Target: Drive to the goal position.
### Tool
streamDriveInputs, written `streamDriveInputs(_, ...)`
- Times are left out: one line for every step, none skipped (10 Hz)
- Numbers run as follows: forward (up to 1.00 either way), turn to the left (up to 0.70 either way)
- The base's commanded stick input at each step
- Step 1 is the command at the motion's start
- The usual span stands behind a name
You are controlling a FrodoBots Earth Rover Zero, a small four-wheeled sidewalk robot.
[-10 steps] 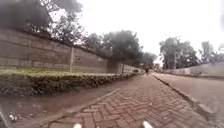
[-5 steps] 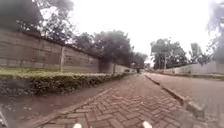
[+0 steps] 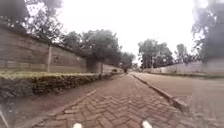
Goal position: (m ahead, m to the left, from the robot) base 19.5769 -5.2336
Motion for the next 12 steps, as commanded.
streamDriveInputs(0.50,0.06)
streamDriveInputs(0.50,0.07)
streamDriveInputs(0.50,0.13)
streamDriveInputs(0.50,0.18)
streamDriveInputs(0.50,-0.50)
streamDriveInputs(0.50,-0.50)
streamDriveInputs(0.50,-0.50)
streamDriveInputs(0.50,-0.50)
streamDriveInputs(0.50,-0.50)
streamDriveInputs(0.50,-0.50)
streamDriveInputs(0.50,-0.50)
streamDriveInputs(0.50,-0.50)
